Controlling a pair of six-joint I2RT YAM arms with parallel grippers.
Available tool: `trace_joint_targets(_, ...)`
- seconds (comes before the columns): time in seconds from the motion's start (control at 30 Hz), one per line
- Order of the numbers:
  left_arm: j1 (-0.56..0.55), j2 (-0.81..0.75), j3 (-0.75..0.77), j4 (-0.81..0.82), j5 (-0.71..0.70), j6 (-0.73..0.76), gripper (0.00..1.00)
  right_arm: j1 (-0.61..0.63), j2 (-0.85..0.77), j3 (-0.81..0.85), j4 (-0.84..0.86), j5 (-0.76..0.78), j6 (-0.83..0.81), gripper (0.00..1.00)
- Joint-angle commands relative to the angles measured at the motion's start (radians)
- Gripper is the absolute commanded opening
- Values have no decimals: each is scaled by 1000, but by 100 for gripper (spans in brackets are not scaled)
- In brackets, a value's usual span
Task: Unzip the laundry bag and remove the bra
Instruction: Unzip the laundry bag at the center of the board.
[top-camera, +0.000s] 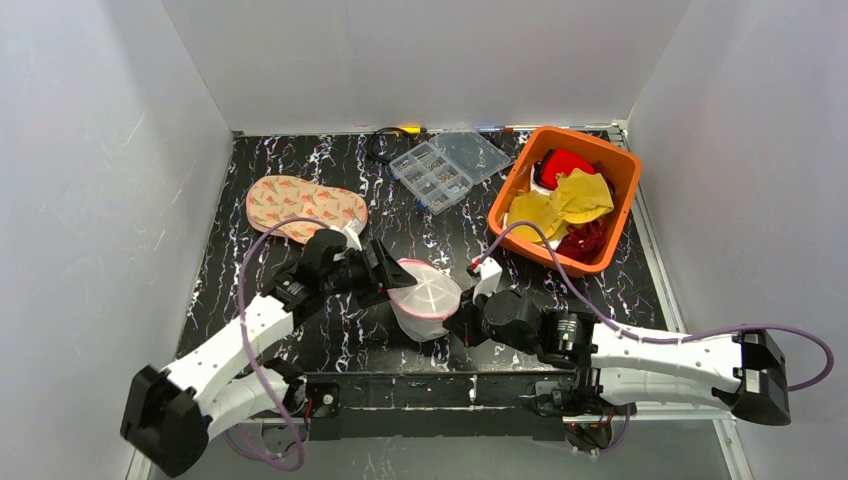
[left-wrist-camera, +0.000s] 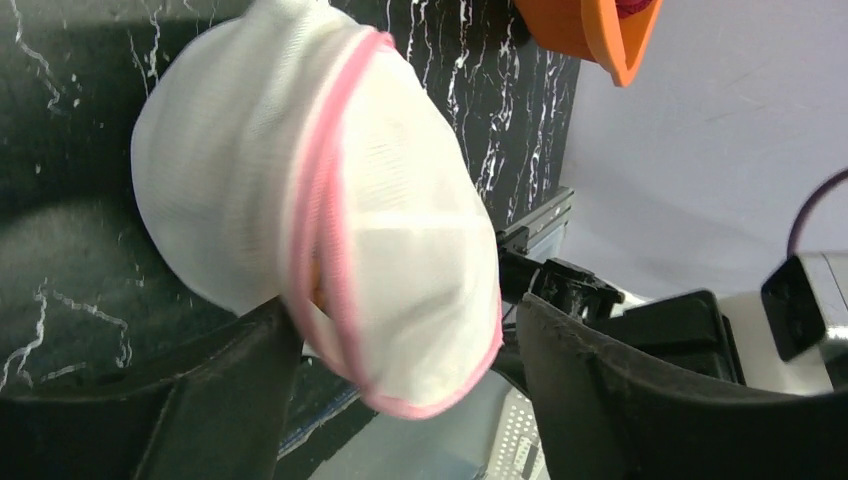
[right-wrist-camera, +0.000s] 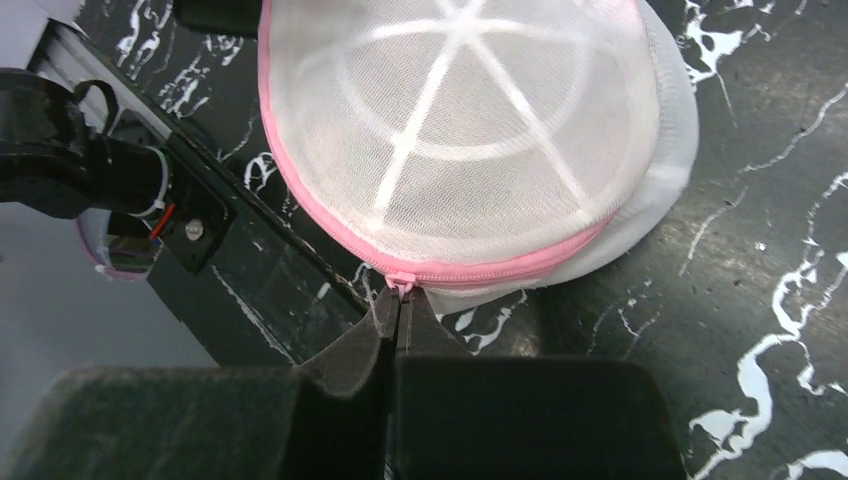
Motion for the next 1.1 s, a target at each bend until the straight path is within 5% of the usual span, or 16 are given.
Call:
trace_joint_targets(0.0,-5,-164,-20,-165,-27,-45,78,8,20,27,109,-29,13,1)
trace_joint_targets(0.17,-99,-300,-40,-222,-132,-133,90,13,67,63,132,-39,12,1)
trace_joint_targets(0.4,-308,-224,23,-230,-297,-211,90,25,133,107,171,-36,29,1)
trace_joint_targets(0.63,-356,-234,-40,-192,-395,-326,87,48,163,120,207,-39,34,1)
trace_joint_targets(0.87,-358,-257,-56,-203,-529,-389,69,87,194,121,225,-29,33,1)
trace_joint_targets(1.07,-357,-241,-45,-216,-553,-391,34,98,174,119,201,-11,25,1)
